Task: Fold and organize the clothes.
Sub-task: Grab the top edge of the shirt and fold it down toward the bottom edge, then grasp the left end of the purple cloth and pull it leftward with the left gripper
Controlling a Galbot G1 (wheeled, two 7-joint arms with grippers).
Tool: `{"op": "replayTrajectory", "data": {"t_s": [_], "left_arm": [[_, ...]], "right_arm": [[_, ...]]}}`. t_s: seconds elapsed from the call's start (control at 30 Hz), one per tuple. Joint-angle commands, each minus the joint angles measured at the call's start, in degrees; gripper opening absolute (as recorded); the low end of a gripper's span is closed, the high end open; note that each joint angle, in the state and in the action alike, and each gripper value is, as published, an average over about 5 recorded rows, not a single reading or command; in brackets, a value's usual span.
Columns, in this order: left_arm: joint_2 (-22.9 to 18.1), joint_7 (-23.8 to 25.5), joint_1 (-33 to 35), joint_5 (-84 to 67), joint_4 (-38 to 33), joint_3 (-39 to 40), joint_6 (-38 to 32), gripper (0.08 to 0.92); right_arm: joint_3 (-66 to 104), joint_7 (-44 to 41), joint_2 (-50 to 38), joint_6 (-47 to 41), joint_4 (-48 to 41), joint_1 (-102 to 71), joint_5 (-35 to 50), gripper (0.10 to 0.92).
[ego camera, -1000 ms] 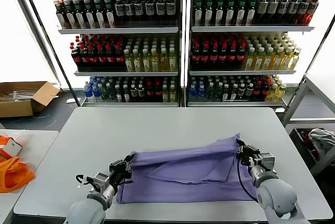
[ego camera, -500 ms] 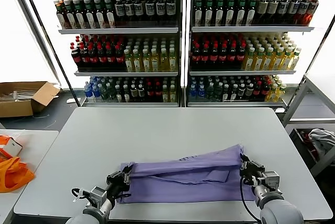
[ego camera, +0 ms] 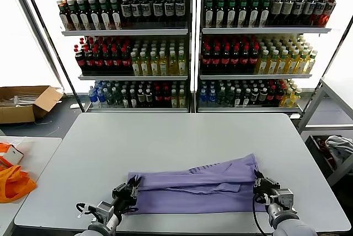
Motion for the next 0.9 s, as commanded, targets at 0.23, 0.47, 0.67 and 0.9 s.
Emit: {"op": "replayTrajectory", "data": {"t_s": [0.23, 0.47, 0.67, 0.9], "left_arm": [[-1.7, -0.4, 0.6, 1.6, -1.0, 0.1, -0.1, 0.485], [-3.4, -1.9, 1.4, 4.9, -3.9, -0.6, 0.3, 0.685], [-5.2, -3.7, 2.1, 4.4, -5.0, -2.4, 1.1, 0.811], [-7.2, -5.3, 2.6, 1.1, -5.0, -2.3, 2.8, 0.823]], "right_arm": [[-0.5, 1.1, 0.4, 0.4, 1.3, -2.0, -1.2, 0.175], [3.3, 1.4, 0.0, 0.0, 7.9, -2.7, 1.7, 0.374], [8.5, 3.1, -1.3, 0.0, 10.4, -0.2, 5.6, 0.547], [8.9, 3.6, -1.8, 0.7, 10.2, 0.2, 6.0, 0.745]]}}
